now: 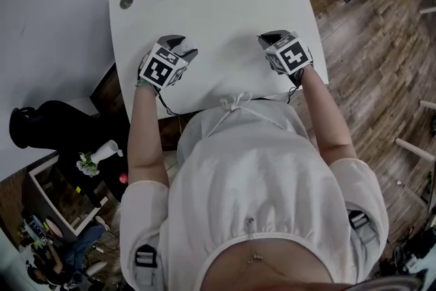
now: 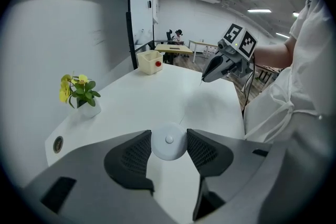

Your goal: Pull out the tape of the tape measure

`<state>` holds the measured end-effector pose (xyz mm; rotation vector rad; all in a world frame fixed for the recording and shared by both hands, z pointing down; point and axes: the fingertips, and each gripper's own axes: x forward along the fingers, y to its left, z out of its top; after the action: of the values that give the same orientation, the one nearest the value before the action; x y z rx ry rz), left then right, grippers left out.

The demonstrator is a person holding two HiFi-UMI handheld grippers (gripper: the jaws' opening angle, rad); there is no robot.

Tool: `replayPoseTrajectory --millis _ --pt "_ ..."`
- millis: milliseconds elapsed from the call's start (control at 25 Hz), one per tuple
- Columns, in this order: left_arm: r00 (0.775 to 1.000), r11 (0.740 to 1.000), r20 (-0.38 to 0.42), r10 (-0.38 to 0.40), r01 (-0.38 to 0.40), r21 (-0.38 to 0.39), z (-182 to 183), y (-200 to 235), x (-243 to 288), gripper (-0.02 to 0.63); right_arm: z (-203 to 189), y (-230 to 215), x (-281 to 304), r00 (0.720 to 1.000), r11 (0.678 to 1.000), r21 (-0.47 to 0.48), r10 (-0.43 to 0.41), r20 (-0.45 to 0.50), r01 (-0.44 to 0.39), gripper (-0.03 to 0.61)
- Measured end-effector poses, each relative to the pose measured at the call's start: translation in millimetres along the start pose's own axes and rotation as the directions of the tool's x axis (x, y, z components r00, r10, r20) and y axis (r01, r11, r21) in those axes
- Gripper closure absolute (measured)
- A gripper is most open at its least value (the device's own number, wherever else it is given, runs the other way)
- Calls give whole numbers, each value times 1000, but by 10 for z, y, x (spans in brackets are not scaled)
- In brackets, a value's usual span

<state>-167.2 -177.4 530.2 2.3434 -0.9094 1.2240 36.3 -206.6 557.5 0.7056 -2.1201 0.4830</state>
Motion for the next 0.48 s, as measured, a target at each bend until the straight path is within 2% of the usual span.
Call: replayPoseTrajectory --millis 160,280,400,480 --pt "1000 1000 -16 -4 4 9 -20 -48 80 385 -37 4 31 1000 1000 -4 -12 -25 11 569" --pt "1000 1000 -7 -9 9 -12 -20 -44 116 385 -57 -180 18 996 997 -15 -82 -38 82 569" --pt "998 999 -50 39 -38 19 -126 66 130 386 -135 -330 9 991 993 0 -118 -61 118 569" --pt "996 998 -63 56 -55 23 -201 139 103 386 -195 -409 3 992 993 42 -109 -64 111 569"
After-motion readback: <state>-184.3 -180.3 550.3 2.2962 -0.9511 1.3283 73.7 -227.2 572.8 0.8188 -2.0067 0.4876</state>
